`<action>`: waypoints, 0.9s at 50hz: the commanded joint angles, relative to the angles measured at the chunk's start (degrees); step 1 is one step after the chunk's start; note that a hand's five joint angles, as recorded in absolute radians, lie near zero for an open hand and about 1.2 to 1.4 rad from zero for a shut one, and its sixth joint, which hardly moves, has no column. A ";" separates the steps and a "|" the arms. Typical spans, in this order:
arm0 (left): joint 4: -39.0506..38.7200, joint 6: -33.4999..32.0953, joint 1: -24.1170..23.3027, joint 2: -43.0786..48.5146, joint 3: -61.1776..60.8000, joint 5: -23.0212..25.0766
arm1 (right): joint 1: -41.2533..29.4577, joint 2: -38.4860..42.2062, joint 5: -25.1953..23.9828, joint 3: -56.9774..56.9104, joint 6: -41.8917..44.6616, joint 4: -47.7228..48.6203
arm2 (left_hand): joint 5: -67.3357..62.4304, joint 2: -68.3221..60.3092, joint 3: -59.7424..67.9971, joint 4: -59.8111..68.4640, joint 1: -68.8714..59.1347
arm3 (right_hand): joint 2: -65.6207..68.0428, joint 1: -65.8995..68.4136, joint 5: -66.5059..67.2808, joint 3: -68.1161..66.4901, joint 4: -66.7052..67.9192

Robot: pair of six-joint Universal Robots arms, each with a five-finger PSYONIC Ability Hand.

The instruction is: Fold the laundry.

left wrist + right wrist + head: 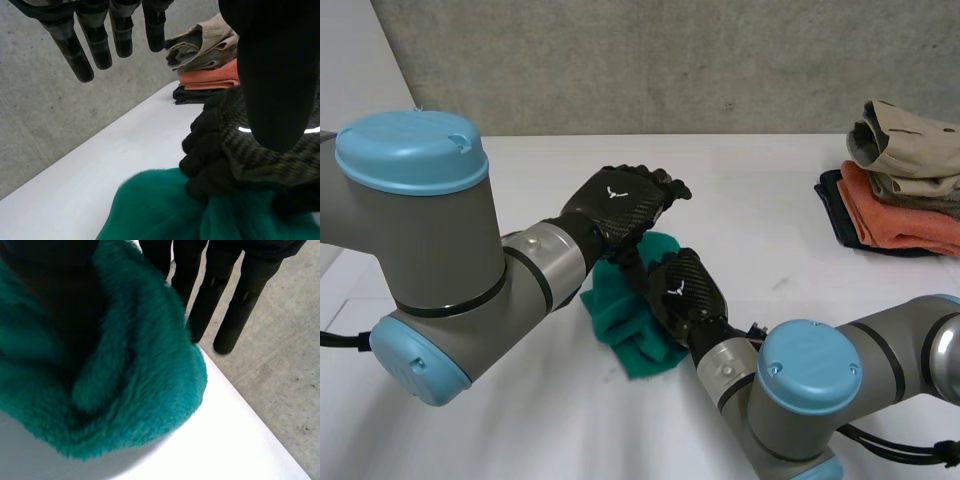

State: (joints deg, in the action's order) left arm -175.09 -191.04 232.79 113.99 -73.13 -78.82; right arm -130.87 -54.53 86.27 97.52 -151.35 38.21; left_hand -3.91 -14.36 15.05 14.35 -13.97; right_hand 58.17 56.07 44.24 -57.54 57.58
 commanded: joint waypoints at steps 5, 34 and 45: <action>0.18 0.14 0.73 -0.88 -0.43 -0.45 | 0.53 -0.49 -0.13 -3.74 -0.26 -0.67 | 0.00 0.45 -1.14 -0.43 0.06 | 21.83 23.93 25.76 -22.46 22.42; -0.17 0.31 1.96 -2.29 -4.48 -0.63 | 8.09 -4.18 -5.40 -1.55 0.26 -21.07 | 0.17 0.61 -1.30 -0.60 0.22 | -42.20 -40.10 -38.27 41.57 -41.61; -0.17 0.66 1.96 -2.20 -4.83 -0.54 | 7.65 -3.21 -6.73 -1.63 0.44 -17.03 | 0.34 0.78 -1.47 -0.77 0.39 | -38.00 -35.90 -34.07 37.37 -37.41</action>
State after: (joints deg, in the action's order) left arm -175.26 -190.44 234.76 111.75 -77.88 -79.37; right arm -123.00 -58.37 79.52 96.23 -151.05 18.10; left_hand -3.91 -14.36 15.05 14.35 -13.97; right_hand 17.50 16.74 6.03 -17.08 17.70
